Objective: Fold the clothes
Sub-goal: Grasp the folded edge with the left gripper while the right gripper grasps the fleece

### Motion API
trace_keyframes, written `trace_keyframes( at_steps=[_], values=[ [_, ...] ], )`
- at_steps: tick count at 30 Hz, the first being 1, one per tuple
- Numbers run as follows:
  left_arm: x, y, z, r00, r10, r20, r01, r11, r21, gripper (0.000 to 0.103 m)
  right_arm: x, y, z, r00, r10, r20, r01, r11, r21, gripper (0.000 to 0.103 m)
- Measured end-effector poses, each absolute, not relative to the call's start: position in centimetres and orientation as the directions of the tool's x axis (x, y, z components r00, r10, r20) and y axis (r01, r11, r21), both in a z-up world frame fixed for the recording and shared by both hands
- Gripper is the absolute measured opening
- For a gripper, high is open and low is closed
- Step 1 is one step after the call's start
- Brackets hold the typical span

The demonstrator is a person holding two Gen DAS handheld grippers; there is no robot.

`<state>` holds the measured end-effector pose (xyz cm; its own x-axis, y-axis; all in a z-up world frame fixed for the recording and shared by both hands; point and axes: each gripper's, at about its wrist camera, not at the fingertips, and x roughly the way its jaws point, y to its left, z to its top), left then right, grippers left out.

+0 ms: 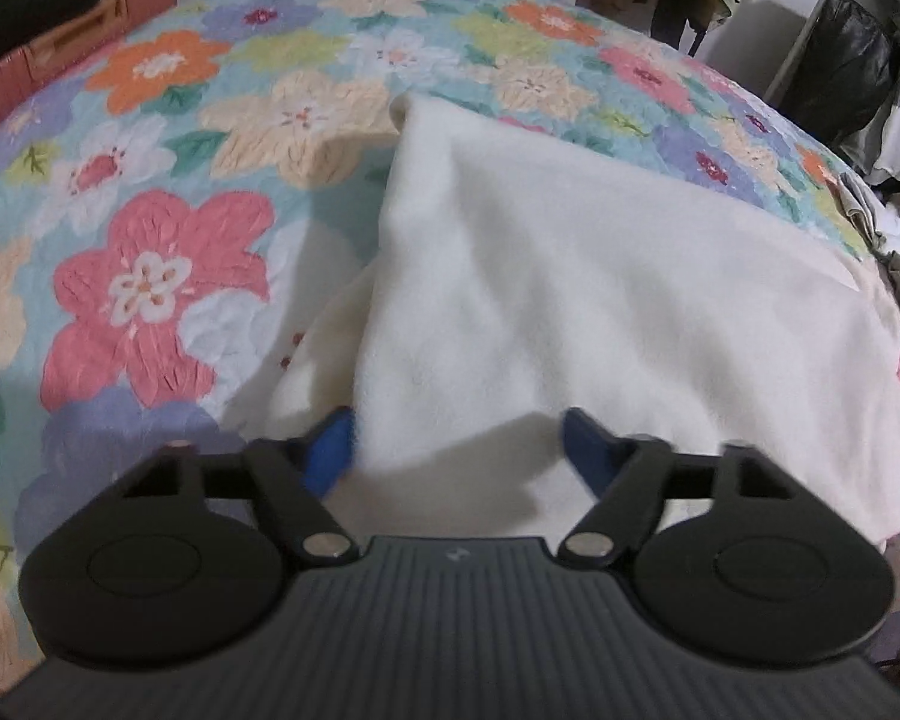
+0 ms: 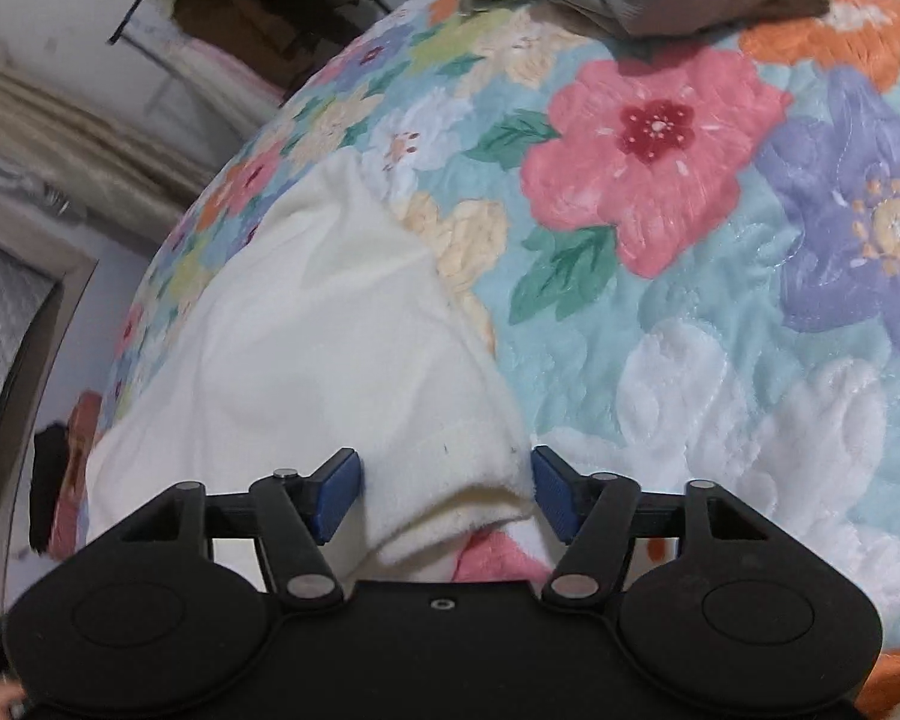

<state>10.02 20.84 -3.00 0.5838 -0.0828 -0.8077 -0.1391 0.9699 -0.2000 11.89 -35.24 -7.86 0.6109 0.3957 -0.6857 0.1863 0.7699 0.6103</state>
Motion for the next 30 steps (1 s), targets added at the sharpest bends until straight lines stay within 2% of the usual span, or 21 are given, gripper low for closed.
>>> trace_keyframes(
  at_steps=[1,2,3,8,10,12,18,22,24,27,28,30],
  values=[
    [10.1,20.5,-3.0,0.585,-0.081,-0.807,-0.125,0.974,-0.188,0.052,12.1,-35.1,-7.9,0.624,0.389,-0.677,0.182,0.771,0.611,0.062],
    [10.2,20.1,-3.1,0.587,-0.083,-0.805,-0.111,0.977,-0.182,0.029,12.2,-34.8,-7.7,0.642,0.382,-0.665,0.161,0.78,0.604,0.039],
    [10.3,19.9,-3.2,0.59,-0.093,-0.802,-0.097,0.978,-0.185,0.012,12.1,-34.4,-7.4,0.65,0.378,-0.659,0.138,0.794,0.592,0.032],
    [9.0,20.8,-1.7,0.674,-0.016,-0.739,-0.173,0.969,-0.179,0.01,10.5,-32.4,-3.8,0.738,0.299,-0.605,0.003,0.895,0.446,0.017],
    [8.2,22.1,-1.0,0.702,-0.021,-0.711,-0.21,0.949,-0.235,0.01,9.4,-33.1,-2.3,0.764,0.345,-0.545,-0.028,0.862,0.507,0.015],
    [7.8,22.7,-0.9,0.696,0.004,-0.718,-0.245,0.942,-0.231,0.01,8.6,-33.9,-1.5,0.767,0.391,-0.509,-0.049,0.826,0.562,0.014],
    [8.8,22.7,-2.1,0.629,0.056,-0.775,-0.293,0.941,-0.169,0.01,9.7,-33.2,-4.4,0.678,0.322,-0.661,0.033,0.885,0.464,0.014],
    [8.2,22.5,-1.5,0.643,0.115,-0.757,-0.3,0.948,-0.111,0.01,9.0,-32.7,-2.3,0.728,0.322,-0.606,-0.042,0.902,0.429,0.014],
    [8.4,22.9,-2.0,0.612,0.123,-0.781,-0.314,0.944,-0.097,0.01,8.7,-32.8,-2.1,0.717,0.327,-0.615,-0.051,0.905,0.422,0.015],
    [9.3,22.6,-2.8,0.562,0.104,-0.821,-0.297,0.951,-0.083,0.012,9.4,-32.6,-3.7,0.659,0.256,-0.708,0.017,0.935,0.354,0.022],
    [9.5,22.3,-2.9,0.555,0.111,-0.824,-0.288,0.955,-0.066,0.012,9.6,-32.4,-4.2,0.644,0.208,-0.737,0.052,0.948,0.313,0.029],
    [9.0,21.6,-2.1,0.579,0.125,-0.805,-0.268,0.962,-0.043,0.023,9.5,-31.7,-3.9,0.661,0.114,-0.741,0.081,0.972,0.222,0.033]
  ],
)
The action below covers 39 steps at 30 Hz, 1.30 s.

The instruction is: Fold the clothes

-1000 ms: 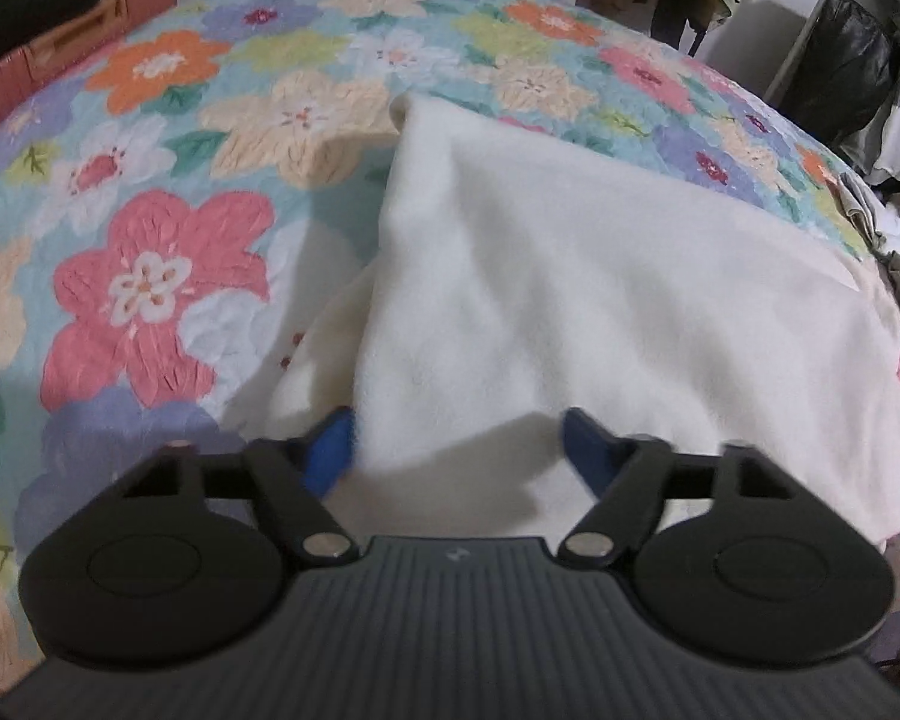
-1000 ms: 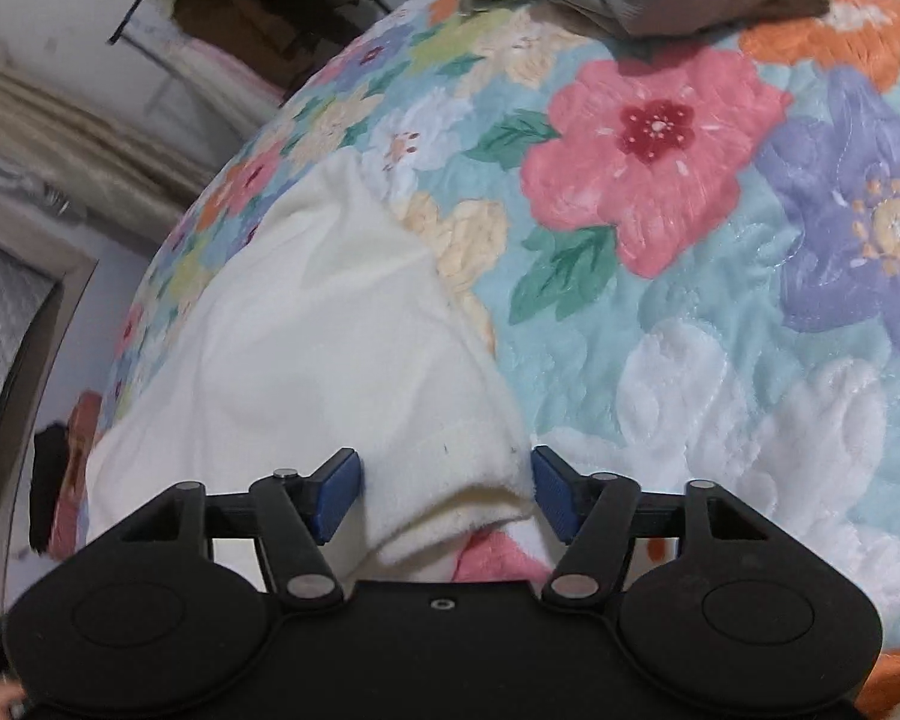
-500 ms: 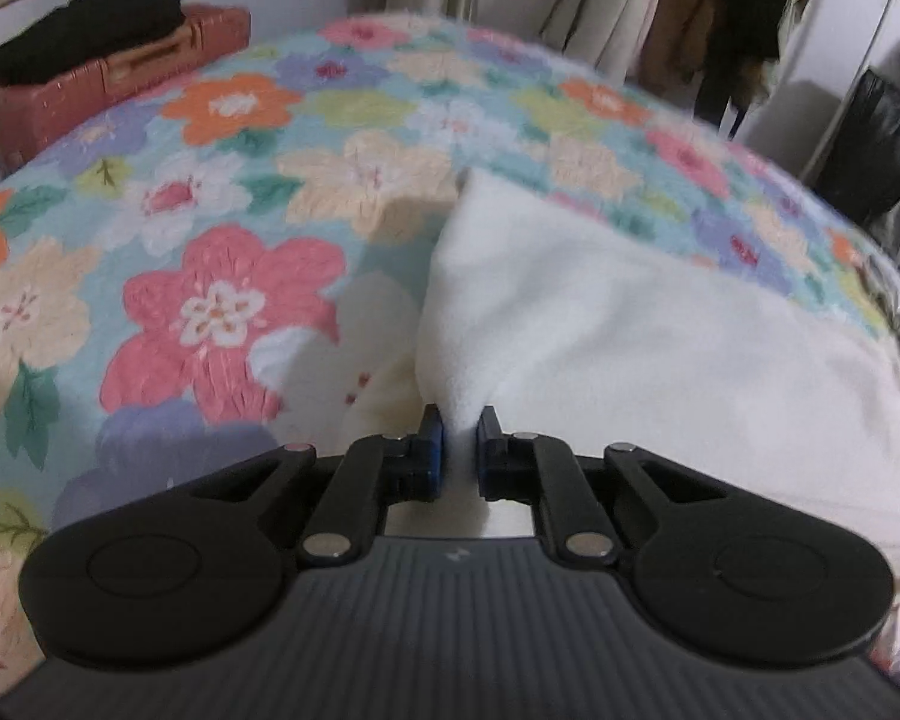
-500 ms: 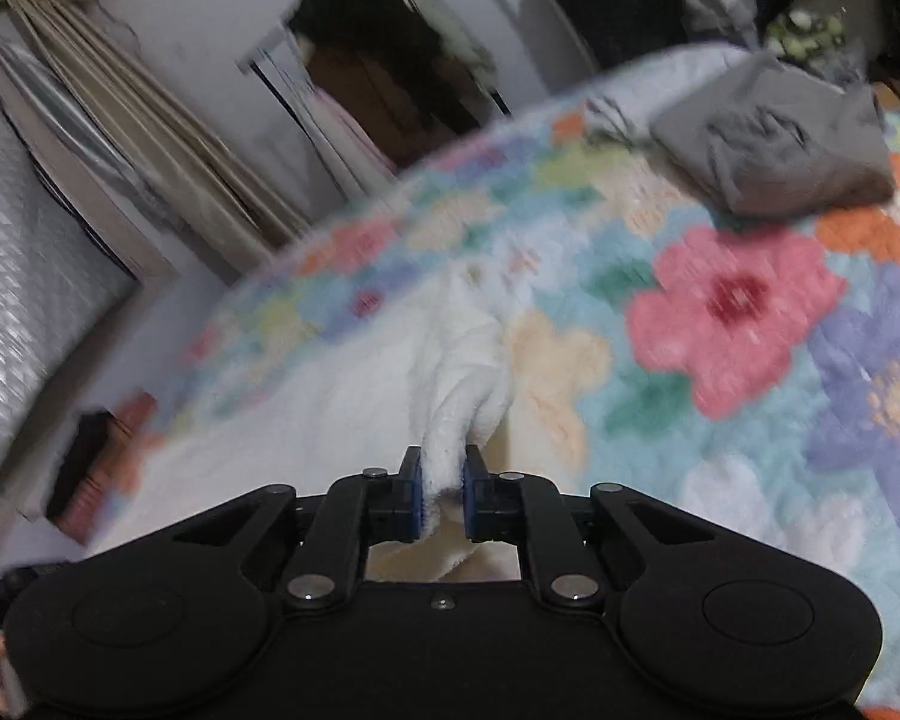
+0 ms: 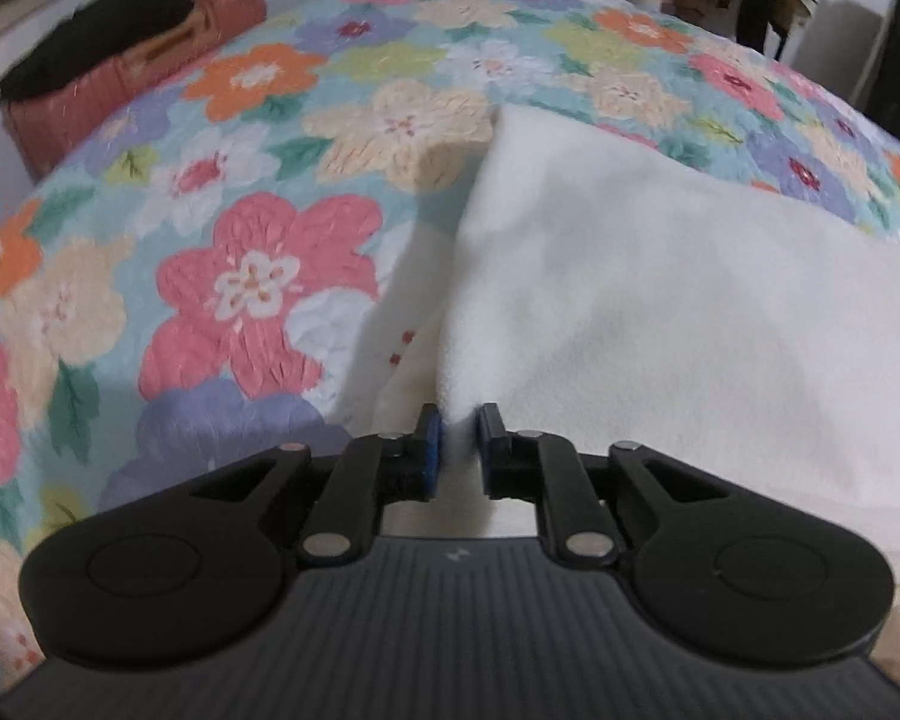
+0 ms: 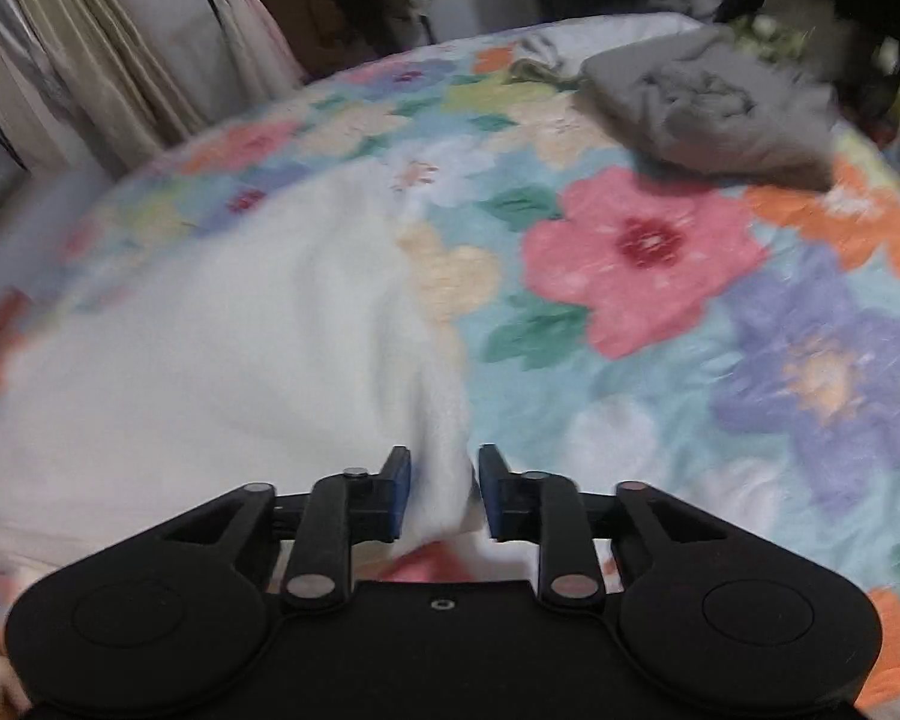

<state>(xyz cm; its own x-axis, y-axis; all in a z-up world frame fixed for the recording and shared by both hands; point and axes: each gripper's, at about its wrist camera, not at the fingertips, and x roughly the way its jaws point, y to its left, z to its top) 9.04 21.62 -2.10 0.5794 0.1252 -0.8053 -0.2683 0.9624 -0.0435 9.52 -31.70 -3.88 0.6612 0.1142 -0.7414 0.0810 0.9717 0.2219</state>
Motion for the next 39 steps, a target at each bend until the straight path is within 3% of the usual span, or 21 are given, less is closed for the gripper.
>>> trace_keyframes(
  at_steps=[2,5,6,7,12,14,19,22,27,31,32,33,34,35,37,39],
  values=[
    [8.3,20.9,-1.0,0.612,0.137,-0.779,-0.244,0.97,-0.021,0.028,9.1,-30.8,-2.9,0.699,0.03,-0.714,0.094,0.987,0.134,0.044],
    [5.4,16.7,2.1,0.688,0.164,-0.707,-0.123,0.986,0.109,0.031,7.9,-28.9,-1.2,0.757,-0.089,-0.647,0.088,0.996,-0.034,0.059],
    [4.6,15.3,2.8,0.713,0.111,-0.693,-0.068,0.994,0.09,0.043,7.5,-28.0,-0.8,0.779,-0.107,-0.618,0.068,0.994,-0.086,0.059],
    [3.9,13.8,3.6,0.733,0.057,-0.678,-0.012,0.997,0.071,0.049,7.3,-27.3,-0.5,0.795,-0.091,-0.599,0.042,0.995,-0.095,0.06],
    [5.5,7.8,1.9,0.688,-0.147,-0.711,0.173,0.984,-0.036,0.056,7.7,-26.4,-0.1,0.791,0.208,-0.575,-0.119,0.975,0.188,0.061],
    [7.1,5.7,-0.5,0.637,-0.138,-0.758,0.183,0.983,-0.025,0.056,8.2,-25.7,-0.8,0.76,0.268,-0.593,-0.159,0.96,0.23,0.061],
    [8.2,4.2,-4.9,0.543,-0.061,-0.838,0.171,0.985,0.039,0.056,8.6,-23.6,-3.2,0.675,0.171,-0.718,-0.187,0.981,0.058,0.062],
    [7.4,3.5,-5.4,0.547,-0.033,-0.836,0.186,0.979,0.083,0.057,9.1,-23.9,-4.9,0.616,0.133,-0.777,-0.173,0.984,0.032,0.062],
    [6.9,3.2,-5.3,0.576,-0.01,-0.818,0.186,0.975,0.119,0.059,9.2,-24.4,-4.8,0.605,0.136,-0.785,-0.151,0.987,0.055,0.063],
    [4.7,2.5,-1.7,0.759,0.032,-0.65,0.147,0.965,0.218,0.061,8.4,-26.8,-3.4,0.588,0.234,-0.774,-0.063,0.968,0.244,0.064],
    [4.4,2.5,-1.1,0.775,-0.002,-0.632,0.161,0.968,0.194,0.064,7.9,-27.9,-3.0,0.58,0.287,-0.762,-0.03,0.943,0.333,0.069],
    [4.4,2.6,-0.9,0.771,-0.048,-0.635,0.175,0.975,0.139,0.067,7.5,-28.8,-3.0,0.58,0.347,-0.737,-0.014,0.909,0.417,0.074],
    [4.5,2.7,-0.6,0.766,-0.093,-0.636,0.188,0.979,0.083,0.067,7.2,-29.6,-3.4,0.577,0.402,-0.712,0.0,0.871,0.492,0.087],
    [4.8,2.8,-0.7,0.749,-0.136,-0.648,0.2,0.979,0.026,0.067,7.1,-30.2,-4.3,0.563,0.439,-0.7,0.028,0.836,0.548,0.091],
    [6.0,2.7,-2.0,0.681,-0.202,-0.704,0.21,0.975,-0.077,0.067,7.4,-30.8,-6.4,0.524,0.471,-0.71,0.091,0.798,0.596,0.091],
    [7.1,2.1,-3.7,0.614,-0.201,-0.763,0.207,0.974,-0.091,0.067,8.1,-31.0,-8.1,0.488,0.472,-0.734,0.151,0.783,0.603,0.091]
  ],
)
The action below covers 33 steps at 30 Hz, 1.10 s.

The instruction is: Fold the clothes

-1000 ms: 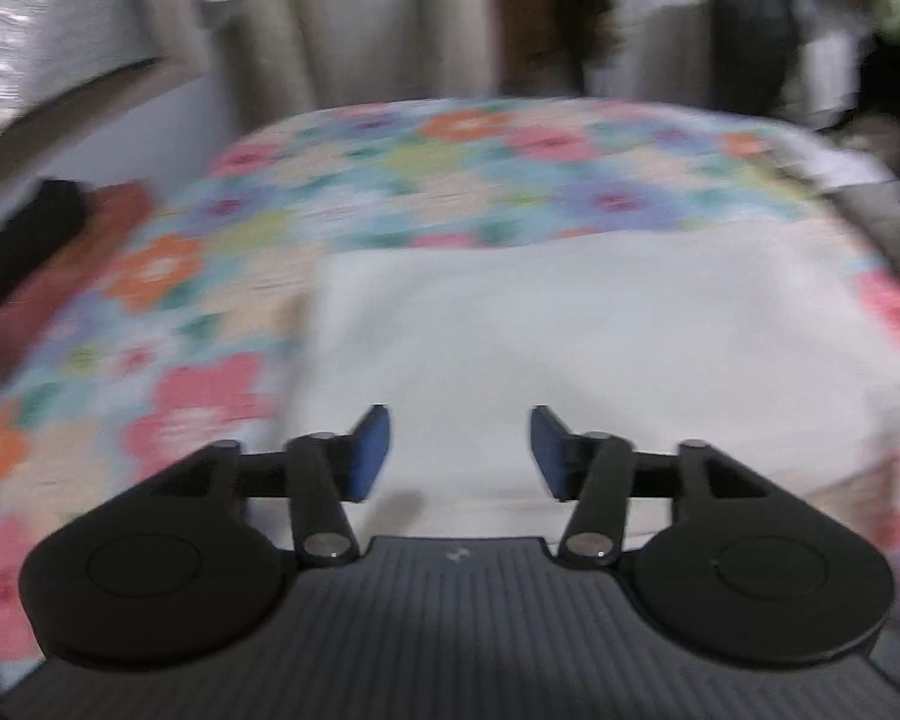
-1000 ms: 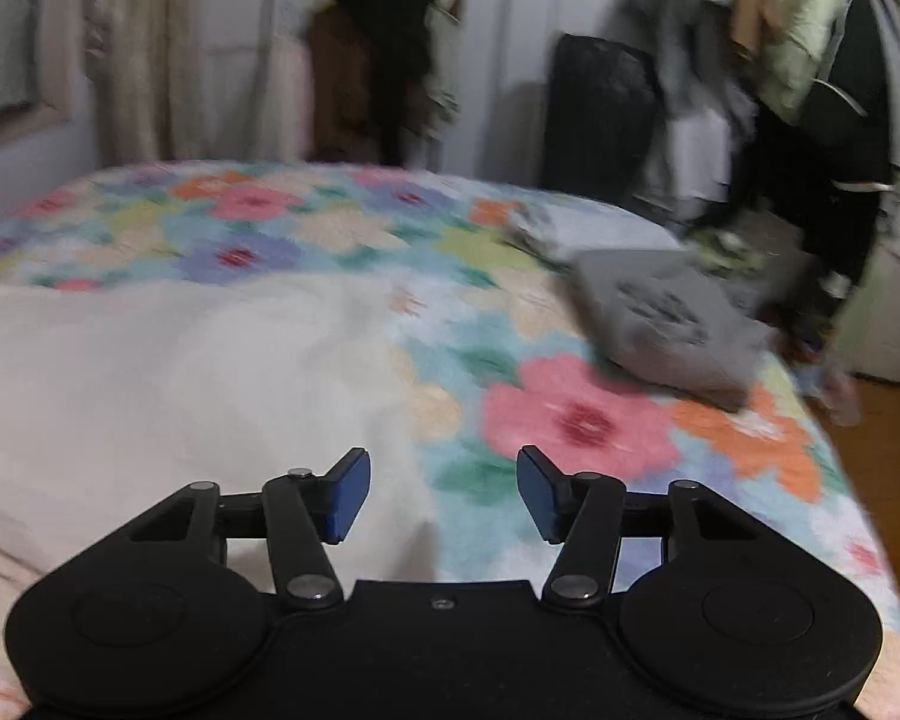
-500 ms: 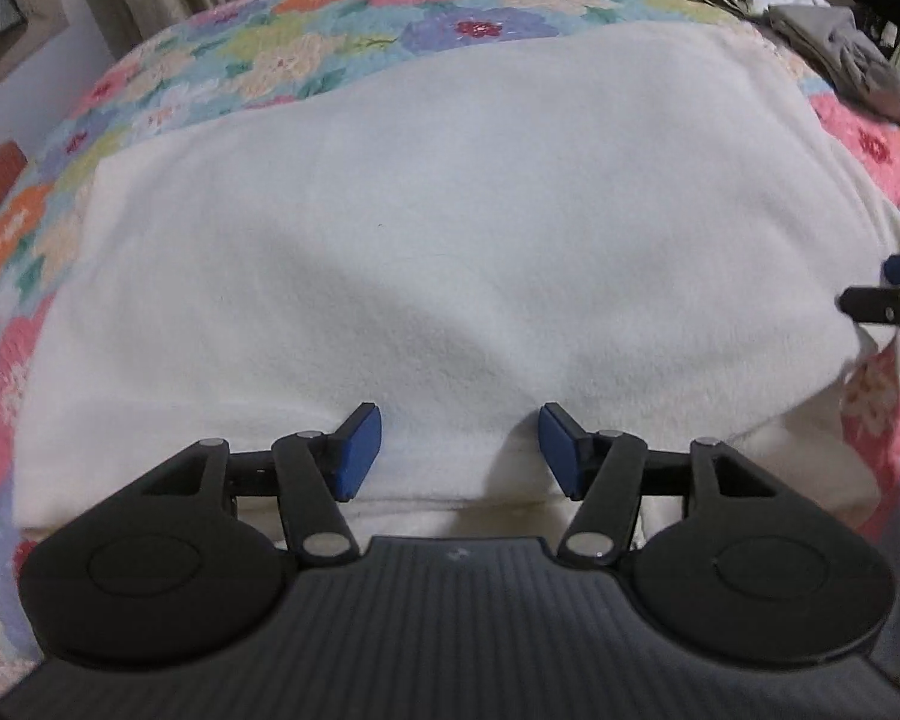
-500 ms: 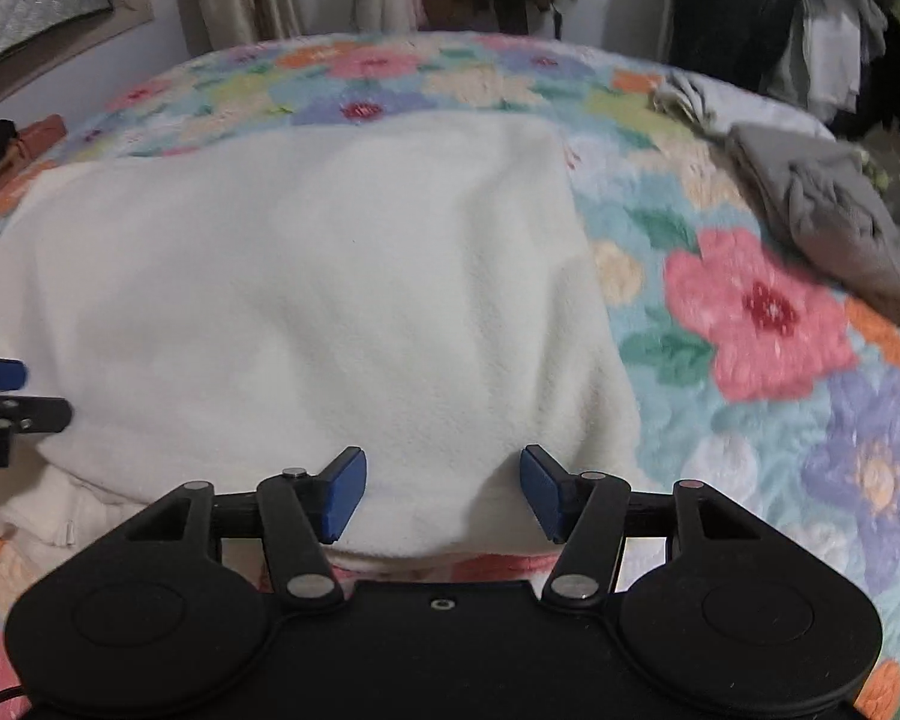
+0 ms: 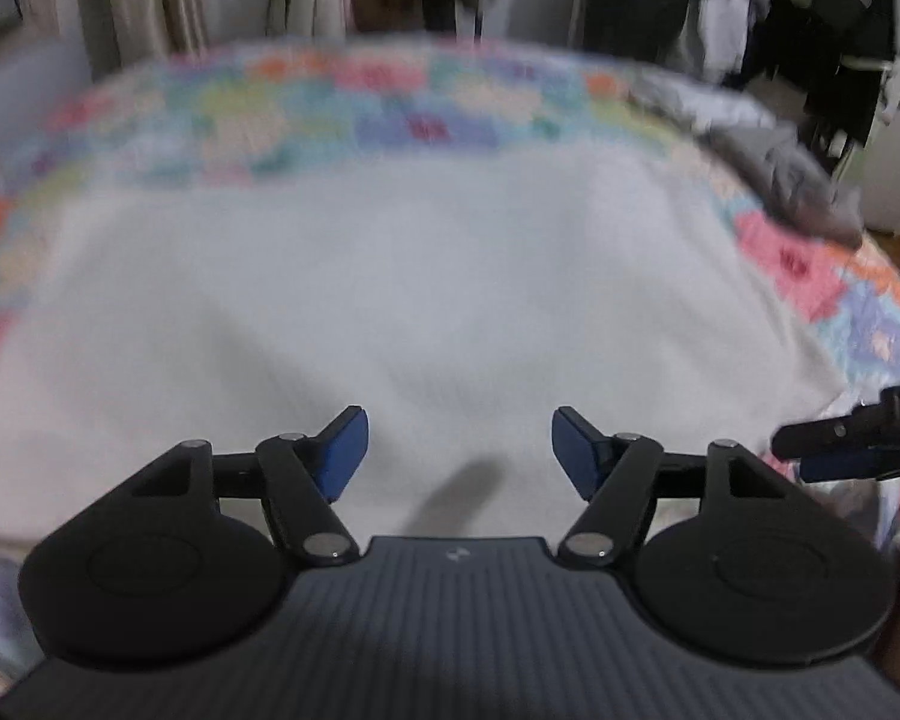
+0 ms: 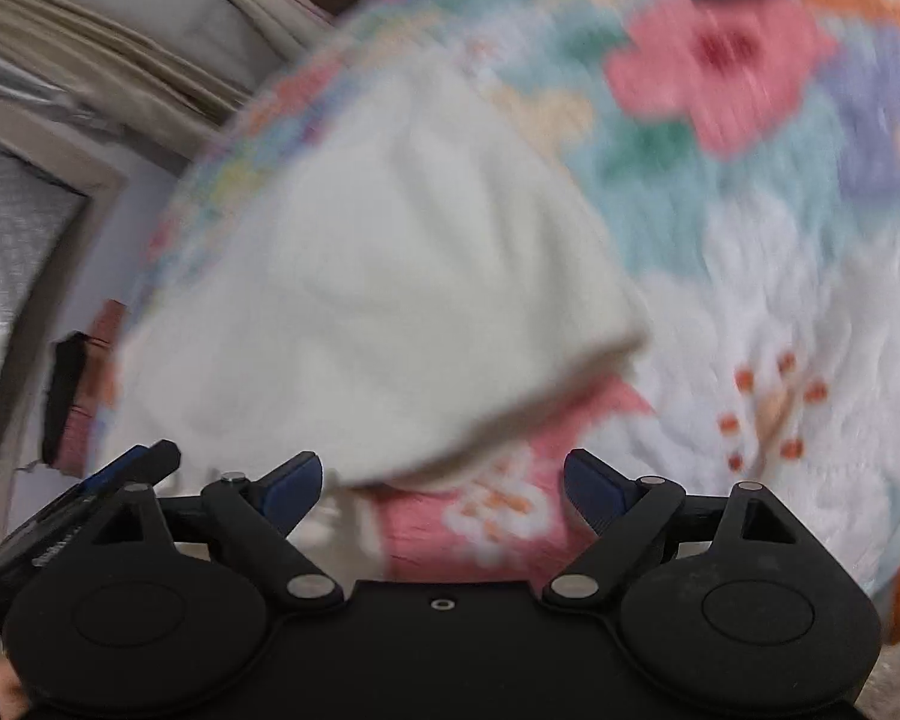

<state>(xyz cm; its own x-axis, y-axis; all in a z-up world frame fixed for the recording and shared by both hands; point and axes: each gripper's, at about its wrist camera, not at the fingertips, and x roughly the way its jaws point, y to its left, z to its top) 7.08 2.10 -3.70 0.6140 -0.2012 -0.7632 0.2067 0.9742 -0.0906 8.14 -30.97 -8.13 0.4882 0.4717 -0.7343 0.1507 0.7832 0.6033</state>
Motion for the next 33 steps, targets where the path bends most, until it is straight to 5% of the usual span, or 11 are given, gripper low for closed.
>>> trace_keyframes(
  at_steps=[4,12,14,21,26,31,33],
  values=[
    [8.1,2.2,-6.0,0.529,-0.18,-0.829,0.189,0.978,-0.091,0.068,8.8,-32.0,-10.0,0.544,0.534,-0.647,0.228,0.647,0.727,0.091],
    [8.6,3.5,-6.3,0.504,-0.226,-0.834,0.149,0.973,-0.174,0.07,10.3,-31.8,-12.1,0.714,0.424,-0.557,0.25,0.589,0.768,0.087],
    [8.9,3.9,-6.2,0.498,-0.242,-0.832,0.141,0.97,-0.198,0.07,10.5,-30.6,-11.0,0.731,0.408,-0.547,0.172,0.666,0.726,0.027],
    [10.3,6.5,-4.5,0.491,-0.31,-0.814,0.105,0.949,-0.298,0.07,10.4,-25.8,-3.9,0.804,0.407,-0.433,-0.112,0.82,0.562,0.026],
    [11.5,10.7,0.7,0.613,-0.168,-0.772,0.017,0.98,-0.2,0.07,11.9,-22.0,0.7,0.798,0.475,-0.372,-0.234,0.812,0.534,0.024],
    [13.2,17.8,4.8,0.683,-0.322,-0.656,0.037,0.912,-0.409,0.07,13.2,-14.8,3.3,0.763,0.549,-0.342,-0.311,0.775,0.551,0.023],
    [12.7,19.9,5.1,0.715,-0.275,-0.643,-0.005,0.917,-0.398,0.07,13.4,-11.6,3.9,0.745,0.582,-0.326,-0.356,0.76,0.544,0.023]
  ],
)
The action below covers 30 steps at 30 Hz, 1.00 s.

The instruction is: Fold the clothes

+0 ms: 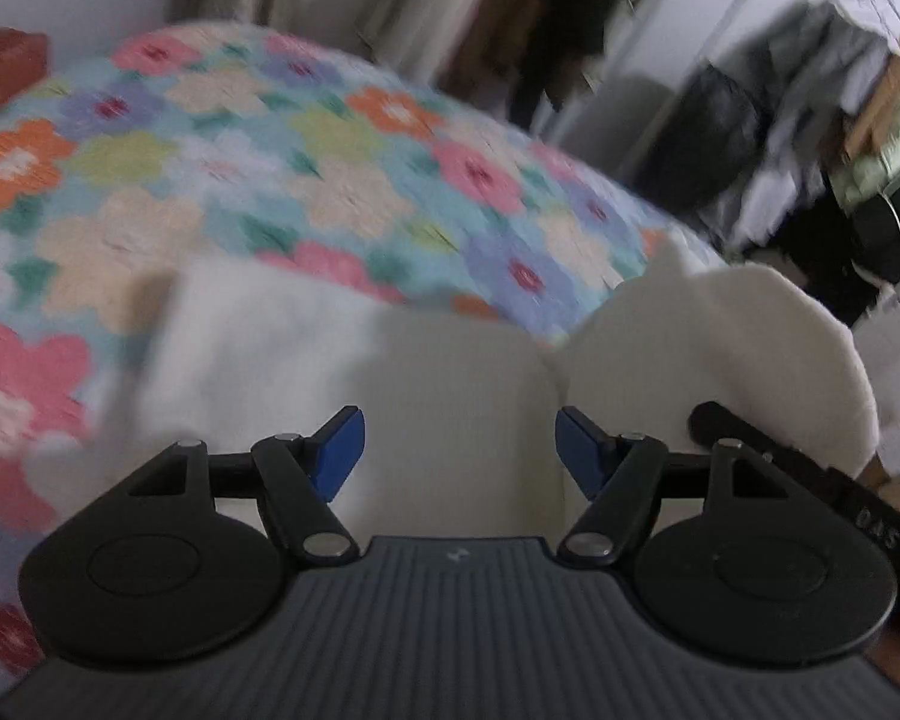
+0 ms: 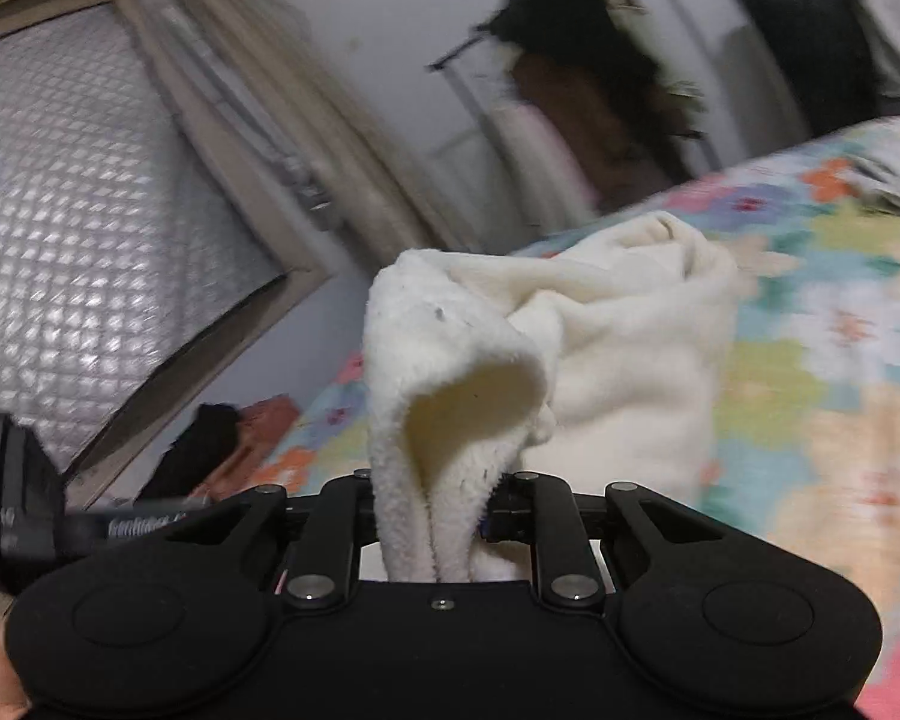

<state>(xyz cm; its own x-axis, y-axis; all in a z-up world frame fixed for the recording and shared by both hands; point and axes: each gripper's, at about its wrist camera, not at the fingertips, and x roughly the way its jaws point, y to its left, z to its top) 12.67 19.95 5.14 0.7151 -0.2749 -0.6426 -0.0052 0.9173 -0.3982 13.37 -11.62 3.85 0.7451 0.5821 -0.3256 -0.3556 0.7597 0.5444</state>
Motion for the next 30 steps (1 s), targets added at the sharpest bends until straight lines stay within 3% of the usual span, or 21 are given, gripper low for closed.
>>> trace_keyframes(
  at_steps=[2,4,10,14,18,22,26,30],
  values=[
    [11.1,21.6,4.3,0.738,-0.126,-0.663,-0.129,0.938,-0.322,0.07,13.8,-8.0,4.3,0.716,0.619,-0.322,-0.399,0.742,0.539,0.023],
    [9.3,23.3,2.5,0.735,-0.062,-0.676,-0.204,0.93,-0.307,0.07,14.0,-4.8,4.3,0.693,0.637,-0.337,-0.427,0.74,0.519,0.023],
    [8.0,29.6,0.0,0.772,-0.117,-0.625,-0.266,0.833,-0.485,0.07,14.5,2.3,1.2,0.609,0.643,-0.464,-0.444,0.761,0.473,0.022],
    [7.8,31.1,-0.9,0.799,-0.206,-0.564,-0.232,0.762,-0.605,0.07,12.4,4.8,0.5,0.566,0.671,-0.479,-0.553,0.74,0.383,0.022],
    [6.6,31.2,-0.1,0.82,-0.193,-0.539,-0.206,0.779,-0.592,0.07,11.9,5.3,0.3,0.491,0.748,-0.446,-0.648,0.656,0.386,0.022],
    [6.3,32.2,-0.4,0.818,-0.139,-0.559,-0.264,0.771,-0.579,0.07,12.7,8.0,-1.2,0.409,0.701,-0.585,-0.711,0.646,0.277,0.022],
    [6.1,32.6,-0.4,0.838,-0.199,-0.509,-0.208,0.745,-0.634,0.071,12.1,8.9,-1.7,0.398,0.7,-0.593,-0.725,0.636,0.264,0.022],
    [7.5,31.4,-1.2,0.801,-0.236,-0.55,-0.189,0.772,-0.607,0.073,10.3,9.8,-1.9,0.388,0.687,-0.615,-0.78,0.6,0.177,0.023]
  ],
)
